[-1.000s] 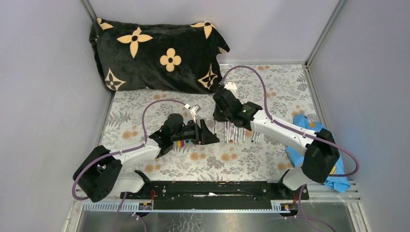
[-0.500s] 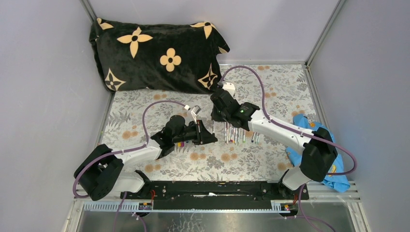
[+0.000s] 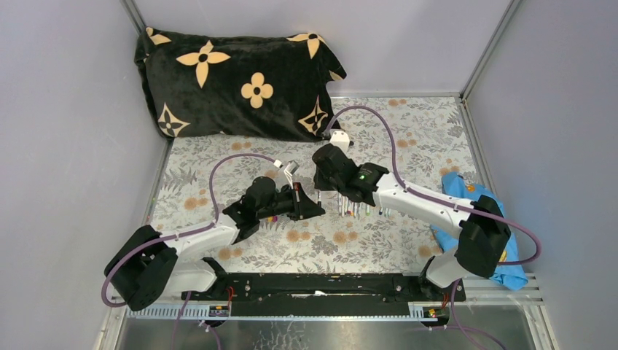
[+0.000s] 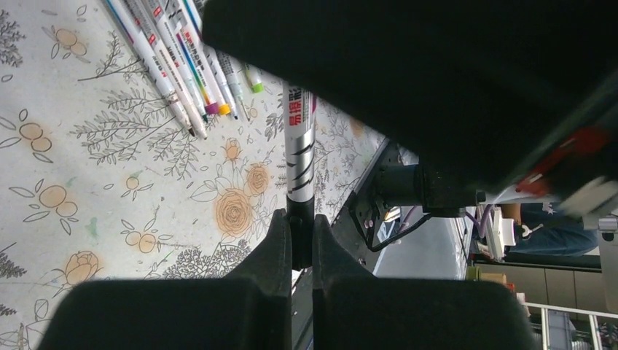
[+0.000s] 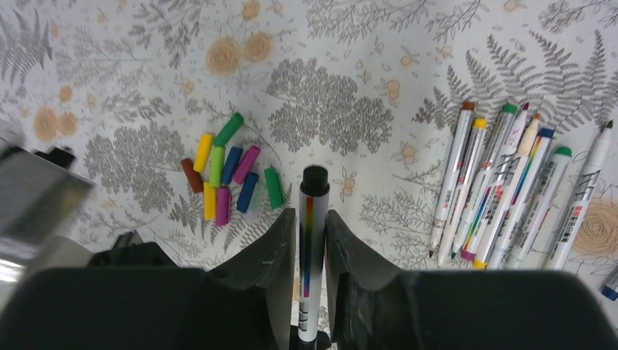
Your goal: Open the pen caps
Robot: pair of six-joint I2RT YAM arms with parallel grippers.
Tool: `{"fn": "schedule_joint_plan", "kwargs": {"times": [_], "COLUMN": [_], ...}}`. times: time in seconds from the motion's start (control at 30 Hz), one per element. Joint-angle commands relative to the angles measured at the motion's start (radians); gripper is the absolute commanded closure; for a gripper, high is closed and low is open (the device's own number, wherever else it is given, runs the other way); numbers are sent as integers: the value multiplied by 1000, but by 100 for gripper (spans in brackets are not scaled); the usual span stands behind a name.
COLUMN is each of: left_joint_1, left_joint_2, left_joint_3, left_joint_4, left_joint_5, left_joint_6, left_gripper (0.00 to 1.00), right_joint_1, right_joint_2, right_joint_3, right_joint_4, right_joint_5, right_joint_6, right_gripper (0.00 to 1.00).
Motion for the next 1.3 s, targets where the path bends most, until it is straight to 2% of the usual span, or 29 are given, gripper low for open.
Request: {"fn": "schedule_joint_plan", "kwargs": {"times": [0.0,0.1,0.13,0.23,0.5,0.57,0.83,1.03,1.17,1.27], "left_joint_1": [-10,-10,-10,-10,-9,-10,-10,-49,-73,-73], "left_joint_2": [-39,-52,-51,-60,-77,-65,-44,6,-1,-48], "left_joint_3": [39,47,55,66,-10,-37,-135,-173,-172,-117], "left_joint_4": [30,10,-4,-66,-117,-96,-64,-46,-113,-271], "left_joint_5": [10,4,3,-35,-188,-188,-189,-230,-314,-450], "left_joint_6": [45,52,58,70,16,14,14,14,7,-19], "left_gripper": [100,100,100,100,100,100,100,100,100,100], "right_joint_1": [47,54,55,57,45,28,-122,-166,-181,-200], "right_joint_2": [-8,-4,-7,-1,15,24,63,125,182,190], "right_joint_3": [-23,-34,-40,-28,49,71,126,208,286,283], "right_joint_4": [30,36,45,41,57,80,199,252,213,118], "right_joint_5": [27,31,31,41,117,122,19,-12,-8,42], "right_joint_6": [24,29,28,23,-53,-80,-124,-141,-168,-187], "right_gripper": [73,74,77,100,100,100,100,100,100,100]}}
